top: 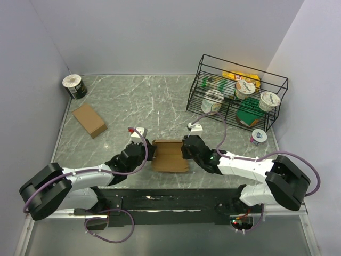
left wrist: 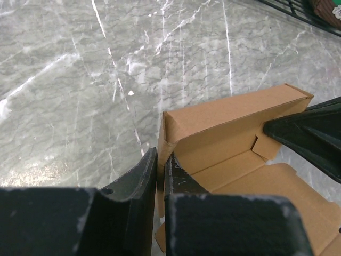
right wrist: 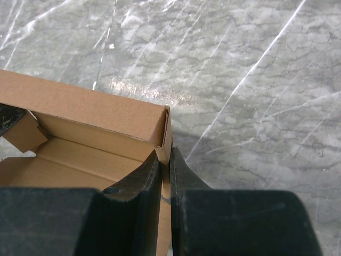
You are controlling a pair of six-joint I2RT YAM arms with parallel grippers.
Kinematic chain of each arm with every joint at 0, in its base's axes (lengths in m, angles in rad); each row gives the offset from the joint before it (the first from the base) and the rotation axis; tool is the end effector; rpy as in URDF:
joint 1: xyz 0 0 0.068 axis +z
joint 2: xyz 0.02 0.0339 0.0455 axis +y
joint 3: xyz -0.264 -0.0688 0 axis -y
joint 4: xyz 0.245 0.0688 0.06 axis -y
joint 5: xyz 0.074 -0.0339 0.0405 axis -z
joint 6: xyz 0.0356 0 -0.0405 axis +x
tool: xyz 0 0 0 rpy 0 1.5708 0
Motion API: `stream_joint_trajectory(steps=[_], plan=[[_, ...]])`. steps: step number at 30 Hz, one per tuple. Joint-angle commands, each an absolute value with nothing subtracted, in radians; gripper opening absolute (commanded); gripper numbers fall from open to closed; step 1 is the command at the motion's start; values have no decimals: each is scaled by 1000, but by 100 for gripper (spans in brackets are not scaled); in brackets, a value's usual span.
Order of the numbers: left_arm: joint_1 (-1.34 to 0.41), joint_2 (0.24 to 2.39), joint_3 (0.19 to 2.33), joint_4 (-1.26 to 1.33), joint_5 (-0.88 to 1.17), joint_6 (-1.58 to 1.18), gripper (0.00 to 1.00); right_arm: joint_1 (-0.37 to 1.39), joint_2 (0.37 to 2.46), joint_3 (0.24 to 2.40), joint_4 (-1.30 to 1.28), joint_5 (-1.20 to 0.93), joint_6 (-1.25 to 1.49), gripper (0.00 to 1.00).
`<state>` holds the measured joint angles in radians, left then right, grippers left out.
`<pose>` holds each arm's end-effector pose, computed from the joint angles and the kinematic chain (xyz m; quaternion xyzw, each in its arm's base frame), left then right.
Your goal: Fold the paper box
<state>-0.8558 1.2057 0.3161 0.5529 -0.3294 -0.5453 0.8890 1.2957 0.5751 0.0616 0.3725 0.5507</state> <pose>0.1584 -0.1648 0.1720 0.0307 0.8095 -0.2657 0.5226 0.1718 0.1911 0.1854 -0.0682 0.8835 0.1602 0.4349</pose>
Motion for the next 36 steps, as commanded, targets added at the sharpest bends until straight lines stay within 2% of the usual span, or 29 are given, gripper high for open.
stream_joint_trajectory(steps=[1, 10, 18, 22, 23, 25, 26, 29, 32, 36], plan=[[-798, 1183, 301, 526, -497, -531, 1, 824, 1307, 574, -152, 589, 523, 0], [-798, 1155, 310, 545, -459, -444, 1, 853, 1380, 637, -198, 670, 503, 0], [-798, 1232, 385, 459, -434, -454, 1, 888, 1483, 721, -276, 717, 515, 1], [-798, 1295, 417, 408, -460, -483, 1, 888, 1431, 712, -246, 655, 514, 21], [-798, 1305, 419, 407, -463, -489, 1, 887, 1399, 704, -236, 643, 515, 32], [-798, 1315, 420, 397, -474, -497, 1, 887, 1362, 696, -215, 605, 518, 44], [-799, 1321, 423, 391, -480, -497, 1, 888, 1318, 683, -206, 591, 522, 55], [-799, 1325, 431, 383, -495, -482, 1, 888, 1229, 649, -157, 546, 514, 70], [-799, 1321, 429, 380, -508, -474, 1, 888, 1151, 614, -114, 505, 505, 76], [-801, 1324, 439, 368, -523, -472, 1, 887, 1094, 575, -39, 413, 460, 77]])
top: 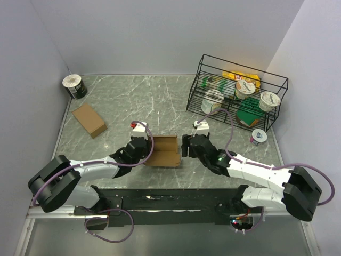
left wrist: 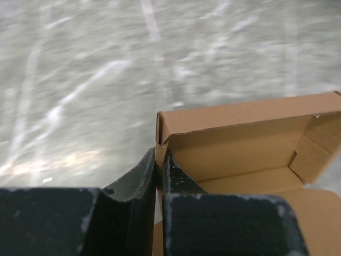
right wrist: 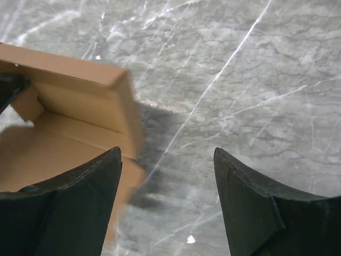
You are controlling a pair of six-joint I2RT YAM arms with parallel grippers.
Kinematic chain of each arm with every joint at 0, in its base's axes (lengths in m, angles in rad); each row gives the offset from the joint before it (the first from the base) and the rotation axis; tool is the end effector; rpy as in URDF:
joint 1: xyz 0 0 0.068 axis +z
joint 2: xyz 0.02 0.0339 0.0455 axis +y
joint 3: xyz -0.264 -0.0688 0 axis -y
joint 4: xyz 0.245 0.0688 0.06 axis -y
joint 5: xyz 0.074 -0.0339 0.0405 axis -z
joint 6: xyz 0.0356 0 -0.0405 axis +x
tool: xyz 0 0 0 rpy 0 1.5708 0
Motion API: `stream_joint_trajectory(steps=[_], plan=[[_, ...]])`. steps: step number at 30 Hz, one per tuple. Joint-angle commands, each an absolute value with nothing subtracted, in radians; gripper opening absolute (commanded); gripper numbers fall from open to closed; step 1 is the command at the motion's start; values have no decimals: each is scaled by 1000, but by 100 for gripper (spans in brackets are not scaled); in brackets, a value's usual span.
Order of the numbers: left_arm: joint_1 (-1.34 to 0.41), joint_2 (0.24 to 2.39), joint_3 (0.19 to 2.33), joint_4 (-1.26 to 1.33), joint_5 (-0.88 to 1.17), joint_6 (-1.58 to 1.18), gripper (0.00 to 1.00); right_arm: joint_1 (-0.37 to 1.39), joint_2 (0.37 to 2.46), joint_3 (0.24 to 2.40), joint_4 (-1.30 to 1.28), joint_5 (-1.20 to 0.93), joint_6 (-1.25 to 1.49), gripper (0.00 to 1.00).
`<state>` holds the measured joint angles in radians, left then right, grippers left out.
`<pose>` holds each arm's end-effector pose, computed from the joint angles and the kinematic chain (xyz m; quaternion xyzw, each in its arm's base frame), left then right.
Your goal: Fold the paper box
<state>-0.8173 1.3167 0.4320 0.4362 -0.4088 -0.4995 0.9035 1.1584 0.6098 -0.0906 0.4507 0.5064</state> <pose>0.1823 -0.1737 0.1712 0.0245 0.8357 -0.1829 0.5173 0.1605 0.1786 0.2155 -0.0734 0.8736 0.1316 0.4628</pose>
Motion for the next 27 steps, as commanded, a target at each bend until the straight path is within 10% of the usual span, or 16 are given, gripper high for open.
stream_joint_trajectory(steps=[1, 27], plan=[[-804, 1327, 440, 367, -526, -472, 1, 890, 1089, 571, -26, 397, 450, 79], [-861, 1356, 448, 325, -609, -535, 1, 959, 1529, 851, 43, 514, 439, 71]])
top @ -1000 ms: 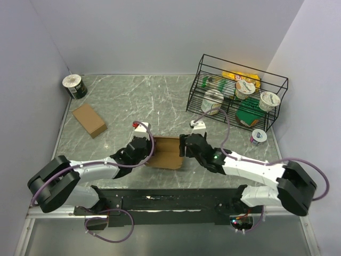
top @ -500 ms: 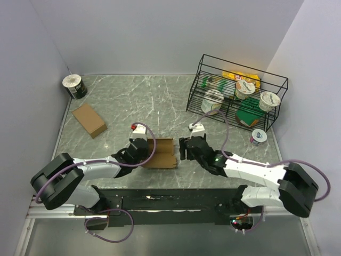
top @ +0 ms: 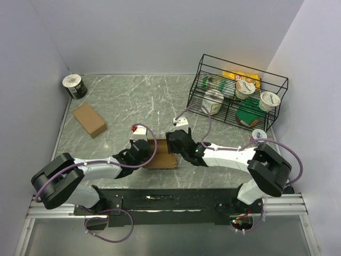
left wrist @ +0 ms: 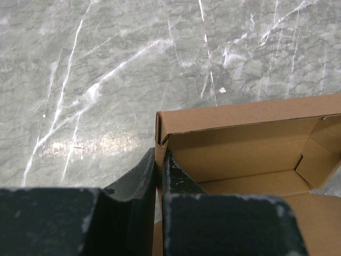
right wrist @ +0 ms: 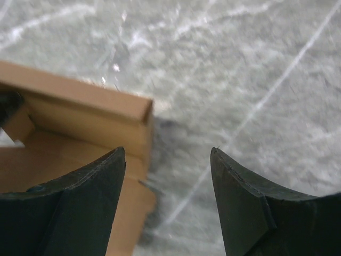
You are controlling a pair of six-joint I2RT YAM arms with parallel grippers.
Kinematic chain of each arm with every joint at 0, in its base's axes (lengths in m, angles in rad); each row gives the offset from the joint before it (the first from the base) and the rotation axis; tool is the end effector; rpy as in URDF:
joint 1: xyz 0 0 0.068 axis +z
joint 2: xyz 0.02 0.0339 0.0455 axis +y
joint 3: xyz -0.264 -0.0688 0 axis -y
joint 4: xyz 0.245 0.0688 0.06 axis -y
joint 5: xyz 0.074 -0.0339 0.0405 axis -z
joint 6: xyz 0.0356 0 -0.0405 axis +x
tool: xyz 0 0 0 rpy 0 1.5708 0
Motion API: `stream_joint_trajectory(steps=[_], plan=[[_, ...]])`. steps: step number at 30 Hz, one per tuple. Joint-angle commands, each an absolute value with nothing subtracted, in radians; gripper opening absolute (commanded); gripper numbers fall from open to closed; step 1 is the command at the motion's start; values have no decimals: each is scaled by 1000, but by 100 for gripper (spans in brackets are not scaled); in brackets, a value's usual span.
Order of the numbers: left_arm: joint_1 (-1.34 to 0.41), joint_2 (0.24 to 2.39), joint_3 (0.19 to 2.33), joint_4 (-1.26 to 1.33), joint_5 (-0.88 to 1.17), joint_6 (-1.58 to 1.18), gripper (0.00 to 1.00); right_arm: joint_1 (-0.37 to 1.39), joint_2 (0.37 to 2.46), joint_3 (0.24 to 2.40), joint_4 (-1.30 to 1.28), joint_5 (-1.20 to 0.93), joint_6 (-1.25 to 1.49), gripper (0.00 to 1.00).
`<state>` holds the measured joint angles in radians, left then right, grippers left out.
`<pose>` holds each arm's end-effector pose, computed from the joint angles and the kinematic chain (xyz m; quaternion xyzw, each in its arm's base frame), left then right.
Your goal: Fold the paper box
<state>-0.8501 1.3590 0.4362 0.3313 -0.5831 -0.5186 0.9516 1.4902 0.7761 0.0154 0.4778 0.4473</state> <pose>0.1773 -0.1721 0.1546 0.0061 0.8560 -0.0882 0.5094 0.1898 0.2381 0.1936 -0.1229 0.8778 0.1001 0.4521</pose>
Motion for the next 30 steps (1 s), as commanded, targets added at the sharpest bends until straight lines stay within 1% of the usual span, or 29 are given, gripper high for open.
stream_joint_trajectory(steps=[1, 9, 10, 12, 13, 15, 16, 20, 23, 24, 26, 27, 28, 30], plan=[[-862, 1355, 448, 325, -607, -535, 1, 960, 1534, 848, 51, 512, 437, 71], [-865, 1350, 451, 327, -603, -543, 1, 965, 1624, 884, 5, 541, 456, 70], [-867, 1351, 453, 324, -603, -543, 1, 963, 1638, 893, 5, 548, 457, 65], [-868, 1350, 453, 324, -604, -546, 1, 965, 1654, 900, -20, 560, 456, 60], [-868, 1347, 453, 324, -606, -545, 1, 965, 1664, 908, -31, 577, 456, 56], [-868, 1342, 451, 321, -606, -545, 1, 965, 1674, 911, -34, 591, 450, 51], [-871, 1339, 451, 319, -609, -545, 1, 965, 1683, 917, -38, 601, 446, 46], [-873, 1331, 451, 313, -615, -543, 1, 965, 1704, 930, -57, 624, 449, 36], [-873, 1330, 451, 310, -617, -546, 1, 963, 1710, 930, -64, 638, 451, 27], [-873, 1330, 451, 311, -618, -546, 1, 963, 1710, 928, -66, 641, 451, 20], [-873, 1330, 453, 311, -618, -546, 1, 963, 1712, 923, -67, 647, 453, 13], [-874, 1330, 453, 311, -617, -545, 1, 963, 1713, 920, -71, 650, 451, 5], [-874, 1331, 454, 313, -615, -545, 1, 963, 1715, 920, -72, 653, 451, 1], [-874, 1338, 456, 313, -614, -545, 1, 963, 1721, 922, -78, 661, 451, 0]])
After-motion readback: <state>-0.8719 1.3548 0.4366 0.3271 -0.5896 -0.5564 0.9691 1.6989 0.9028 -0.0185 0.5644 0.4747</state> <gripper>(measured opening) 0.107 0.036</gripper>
